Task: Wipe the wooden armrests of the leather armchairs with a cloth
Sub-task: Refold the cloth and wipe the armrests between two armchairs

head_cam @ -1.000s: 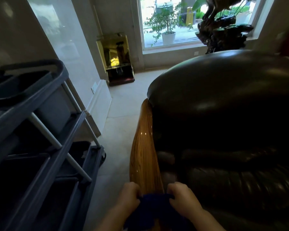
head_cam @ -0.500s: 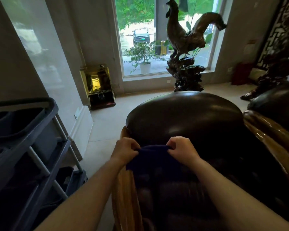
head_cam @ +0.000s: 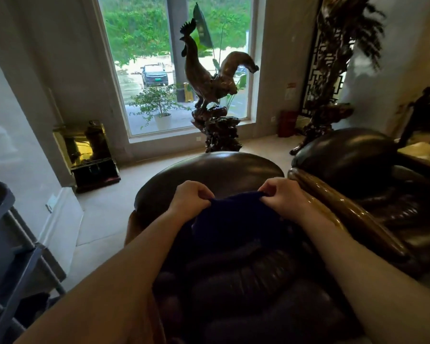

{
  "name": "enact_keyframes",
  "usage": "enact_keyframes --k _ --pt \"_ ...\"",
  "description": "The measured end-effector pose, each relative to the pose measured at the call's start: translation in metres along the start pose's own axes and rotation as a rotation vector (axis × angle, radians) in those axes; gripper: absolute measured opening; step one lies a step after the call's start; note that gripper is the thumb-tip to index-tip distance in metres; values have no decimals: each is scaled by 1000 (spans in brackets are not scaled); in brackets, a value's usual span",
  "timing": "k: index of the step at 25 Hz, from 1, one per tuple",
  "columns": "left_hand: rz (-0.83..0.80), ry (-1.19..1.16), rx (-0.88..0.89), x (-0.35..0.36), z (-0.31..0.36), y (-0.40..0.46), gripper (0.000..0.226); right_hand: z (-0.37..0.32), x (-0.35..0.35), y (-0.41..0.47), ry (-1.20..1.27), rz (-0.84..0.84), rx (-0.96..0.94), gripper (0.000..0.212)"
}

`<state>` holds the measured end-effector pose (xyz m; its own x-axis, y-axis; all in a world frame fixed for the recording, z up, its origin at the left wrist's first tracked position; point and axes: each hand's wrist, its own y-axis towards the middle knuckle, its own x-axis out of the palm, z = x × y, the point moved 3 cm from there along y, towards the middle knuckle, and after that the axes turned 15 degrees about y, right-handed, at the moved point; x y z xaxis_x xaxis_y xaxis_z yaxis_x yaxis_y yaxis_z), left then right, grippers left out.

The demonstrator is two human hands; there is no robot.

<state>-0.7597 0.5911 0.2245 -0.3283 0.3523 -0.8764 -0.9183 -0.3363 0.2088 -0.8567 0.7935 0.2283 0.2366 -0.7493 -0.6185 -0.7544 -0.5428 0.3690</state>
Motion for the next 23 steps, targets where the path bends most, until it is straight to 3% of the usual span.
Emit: enact_keyframes --k 12,23 --pt "7 -42 115 138 266 77 18 176 -249 -22 -82 6 56 10" --pt "0 -61 83 258 371 196 19 340 -341 48 -90 -76 77 15"
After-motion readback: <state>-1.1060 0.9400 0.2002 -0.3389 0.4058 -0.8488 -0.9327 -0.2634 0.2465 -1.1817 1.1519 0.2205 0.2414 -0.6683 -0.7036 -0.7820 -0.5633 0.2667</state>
